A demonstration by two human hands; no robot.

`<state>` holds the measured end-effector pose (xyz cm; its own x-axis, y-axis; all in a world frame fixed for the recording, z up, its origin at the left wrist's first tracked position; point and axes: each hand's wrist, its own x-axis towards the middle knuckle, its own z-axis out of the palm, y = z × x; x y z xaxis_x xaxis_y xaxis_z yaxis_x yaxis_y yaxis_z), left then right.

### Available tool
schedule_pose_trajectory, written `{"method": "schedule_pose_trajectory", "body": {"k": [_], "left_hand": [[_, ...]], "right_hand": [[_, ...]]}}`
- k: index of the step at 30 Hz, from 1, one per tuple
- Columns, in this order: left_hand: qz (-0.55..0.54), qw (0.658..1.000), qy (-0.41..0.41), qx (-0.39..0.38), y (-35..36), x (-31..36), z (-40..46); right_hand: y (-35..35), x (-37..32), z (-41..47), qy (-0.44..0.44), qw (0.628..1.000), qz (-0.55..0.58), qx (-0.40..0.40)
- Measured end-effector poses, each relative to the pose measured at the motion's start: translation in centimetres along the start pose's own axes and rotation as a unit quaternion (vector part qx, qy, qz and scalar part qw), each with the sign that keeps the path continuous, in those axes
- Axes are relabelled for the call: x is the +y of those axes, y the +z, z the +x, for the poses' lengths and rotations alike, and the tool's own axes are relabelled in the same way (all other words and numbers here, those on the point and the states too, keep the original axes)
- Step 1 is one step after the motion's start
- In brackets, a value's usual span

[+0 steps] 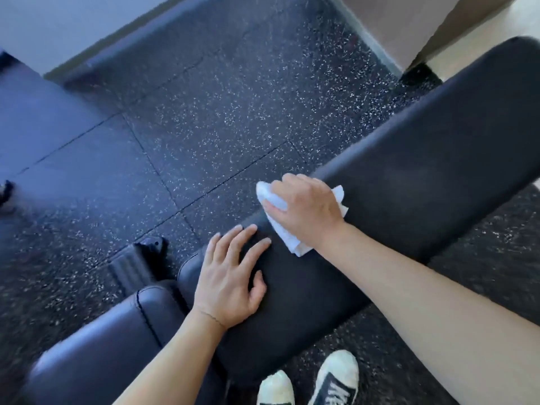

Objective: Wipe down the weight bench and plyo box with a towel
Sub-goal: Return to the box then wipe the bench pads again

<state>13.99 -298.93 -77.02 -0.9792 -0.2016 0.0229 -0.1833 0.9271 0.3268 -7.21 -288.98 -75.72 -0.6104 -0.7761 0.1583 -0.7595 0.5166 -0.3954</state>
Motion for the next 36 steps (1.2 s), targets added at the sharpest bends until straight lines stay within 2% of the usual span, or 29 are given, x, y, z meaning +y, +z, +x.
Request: {"method": "schedule_pose_trajectory", "body": {"k": [3,5,9,11,13,15,19,23,24,31,36], "left_hand": [[-0.005,1.0,-0.006,0.005,-0.1,0.2,-0.1],[-0.002,1.0,-0.007,-0.001,0.0,0.4,0.0],[0.003,1.0,-0.008,-0.014,0.1,0.4,-0.3],[-0.007,1.0,-0.016,-0.019,0.3,0.8,-1.0],[-0.005,0.999,-0.026,-0.019,0.4,1.2,-1.1],[-0.018,0.997,-0.074,-0.011,0.5,0.7,-0.8],[-0.029,0.983,-0.181,0.012,-0.2,1.2,-0.5],[-0.075,0.953,-0.291,0.044,-0.6,5.0,-2.3],[-0.082,0.945,-0.312,0.048,-0.7,5.6,-2.8],[-0.086,0.919,-0.378,0.066,0.3,8.4,-6.6],[-0.08,0.901,-0.415,0.1,0.9,9.1,-5.6]], "right_hand": [[-2.9,4.6,1.7,0.071,0.995,-0.034,-0.059],[-4.0,6.3,3.4,0.076,0.982,-0.102,-0.139],[-3.9,3.0,6.4,0.06,0.942,-0.147,-0.297],[-2.5,-0.1,6.5,0.071,0.928,-0.115,-0.348],[-1.2,-2.5,6.6,0.08,0.921,-0.07,-0.376],[-0.7,-3.9,7.6,0.077,0.911,-0.058,-0.401],[-2.2,-2.8,10.5,0.045,0.878,-0.126,-0.46],[-1.7,-1.5,11.0,0.122,0.874,-0.114,-0.456],[-1.3,-1.8,11.0,0.119,0.874,-0.11,-0.458],[4.4,-10.5,9.4,0.0,0.852,-0.047,-0.521],[9.0,-17.8,7.6,-0.078,0.82,0.022,-0.567]]}}
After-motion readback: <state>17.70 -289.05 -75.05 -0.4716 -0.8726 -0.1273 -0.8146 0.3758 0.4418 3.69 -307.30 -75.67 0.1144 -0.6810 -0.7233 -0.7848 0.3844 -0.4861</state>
